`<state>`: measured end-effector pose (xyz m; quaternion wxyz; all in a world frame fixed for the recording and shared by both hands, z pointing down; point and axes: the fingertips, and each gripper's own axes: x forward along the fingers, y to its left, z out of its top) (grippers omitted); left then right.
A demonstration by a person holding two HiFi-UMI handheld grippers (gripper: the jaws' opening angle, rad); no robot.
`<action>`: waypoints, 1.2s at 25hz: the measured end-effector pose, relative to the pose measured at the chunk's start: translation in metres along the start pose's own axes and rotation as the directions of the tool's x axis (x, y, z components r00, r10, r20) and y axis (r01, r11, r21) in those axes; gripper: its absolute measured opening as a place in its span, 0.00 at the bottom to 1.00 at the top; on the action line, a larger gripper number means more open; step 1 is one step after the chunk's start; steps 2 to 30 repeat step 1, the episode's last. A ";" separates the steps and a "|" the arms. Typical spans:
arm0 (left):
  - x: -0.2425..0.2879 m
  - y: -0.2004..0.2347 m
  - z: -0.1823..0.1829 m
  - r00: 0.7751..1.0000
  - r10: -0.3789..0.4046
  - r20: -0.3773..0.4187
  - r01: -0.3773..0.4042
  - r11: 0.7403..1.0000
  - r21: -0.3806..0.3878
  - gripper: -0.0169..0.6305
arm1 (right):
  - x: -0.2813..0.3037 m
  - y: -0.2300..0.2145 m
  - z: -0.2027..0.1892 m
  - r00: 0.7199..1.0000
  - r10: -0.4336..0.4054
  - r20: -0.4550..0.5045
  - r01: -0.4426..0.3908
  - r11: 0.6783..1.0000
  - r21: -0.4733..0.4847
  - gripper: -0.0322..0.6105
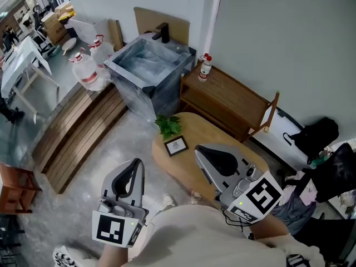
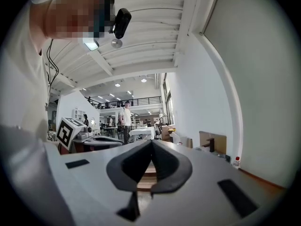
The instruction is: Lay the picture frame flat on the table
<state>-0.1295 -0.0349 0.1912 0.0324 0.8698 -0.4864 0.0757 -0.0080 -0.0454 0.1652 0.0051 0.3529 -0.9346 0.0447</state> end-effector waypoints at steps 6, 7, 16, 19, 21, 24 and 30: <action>-0.001 0.000 -0.001 1.000 -0.001 -0.001 0.001 1.000 0.000 0.04 | 0.000 0.001 -0.002 1.000 0.000 -0.002 0.000 1.000 0.001 0.04; -0.001 0.000 -0.001 1.000 -0.001 -0.001 0.001 1.000 0.000 0.04 | 0.000 0.001 -0.002 1.000 0.000 -0.002 0.000 1.000 0.001 0.04; -0.001 0.000 -0.001 1.000 -0.001 -0.001 0.001 1.000 0.000 0.04 | 0.000 0.001 -0.002 1.000 0.000 -0.002 0.000 1.000 0.001 0.04; -0.001 0.000 -0.001 1.000 -0.001 -0.001 0.001 1.000 0.000 0.04 | 0.000 0.001 -0.002 1.000 0.000 -0.002 0.000 1.000 0.001 0.04; -0.001 0.000 -0.001 1.000 -0.001 -0.001 0.001 1.000 0.000 0.04 | 0.000 0.001 -0.002 1.000 0.000 -0.002 0.000 1.000 0.001 0.04; -0.001 0.000 -0.001 1.000 -0.001 -0.001 0.001 1.000 0.000 0.04 | 0.000 0.001 -0.002 1.000 0.000 -0.002 0.000 1.000 0.001 0.04; -0.001 0.000 -0.001 1.000 -0.001 -0.001 0.001 1.000 0.000 0.04 | 0.000 0.001 -0.002 1.000 0.000 -0.002 0.000 1.000 0.001 0.04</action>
